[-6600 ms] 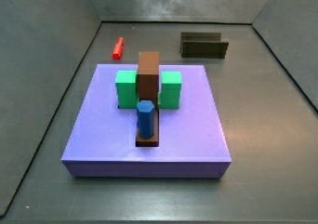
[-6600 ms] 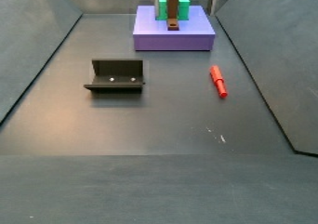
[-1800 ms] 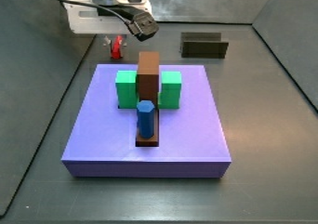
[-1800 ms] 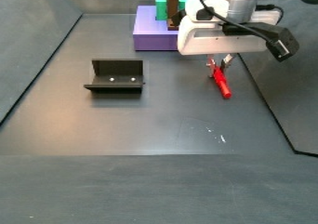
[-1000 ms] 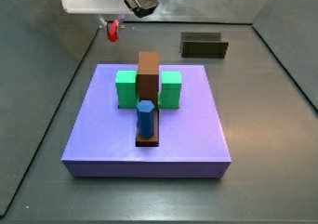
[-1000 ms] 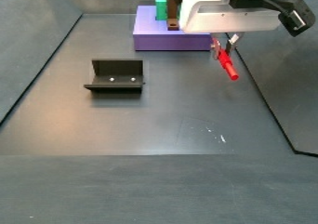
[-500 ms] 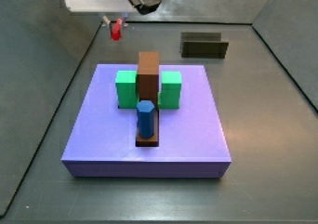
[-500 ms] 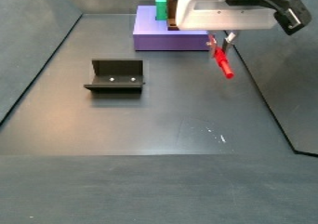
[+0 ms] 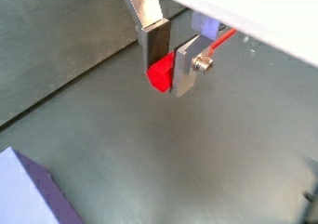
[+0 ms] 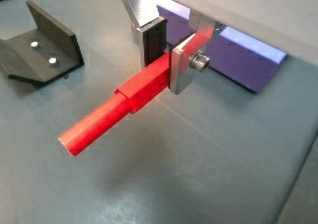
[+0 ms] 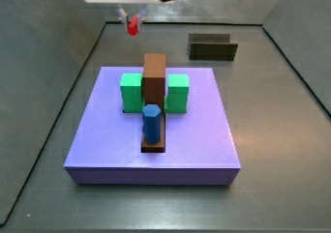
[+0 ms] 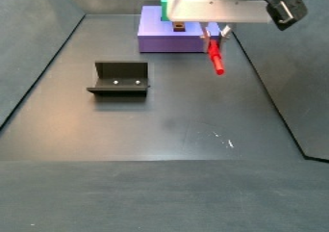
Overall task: Pick up the red object. Move up. Place the red object on the fixture. Regrasp the red object. Move to above the board. Insert the red object.
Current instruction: Place the red object on the fixture.
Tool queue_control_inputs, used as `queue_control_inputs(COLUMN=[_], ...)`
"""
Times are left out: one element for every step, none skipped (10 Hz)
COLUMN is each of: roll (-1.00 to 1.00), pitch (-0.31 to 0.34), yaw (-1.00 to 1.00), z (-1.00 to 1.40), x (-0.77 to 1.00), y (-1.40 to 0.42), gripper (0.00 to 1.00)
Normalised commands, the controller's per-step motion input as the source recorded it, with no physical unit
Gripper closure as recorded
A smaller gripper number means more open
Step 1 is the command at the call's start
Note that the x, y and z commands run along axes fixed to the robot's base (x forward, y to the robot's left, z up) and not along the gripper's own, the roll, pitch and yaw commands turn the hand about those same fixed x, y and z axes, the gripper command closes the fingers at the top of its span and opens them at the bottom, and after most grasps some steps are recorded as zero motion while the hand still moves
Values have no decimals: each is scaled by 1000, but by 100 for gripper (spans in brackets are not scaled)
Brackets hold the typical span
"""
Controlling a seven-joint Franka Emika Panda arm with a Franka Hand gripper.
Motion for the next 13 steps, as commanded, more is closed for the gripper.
queue_control_inputs(roll=[246, 0, -617, -1000, -1000, -1000, -1000, -1000, -1000, -1000, -1000, -1000, -1000], pitch=[6, 0, 263, -17, -100, -103, -157, -157, -117, -80, -34, -6, 0], yaw=[6, 0, -183, -103, -131, -140, -254, -266, -263, -254, -243, -240, -246], z=[0, 0, 0, 86, 60, 63, 134, 151, 149, 137, 114, 97, 29], x=[0, 0, 560, 586, 629, 634, 563, 537, 529, 534, 546, 546, 560], y=[-169, -23, 269, 80, 49, 51, 0, 0, 0, 0, 0, 0, 9], gripper=[100, 100, 100, 100, 100, 100, 100, 100, 100, 100, 100, 100, 100])
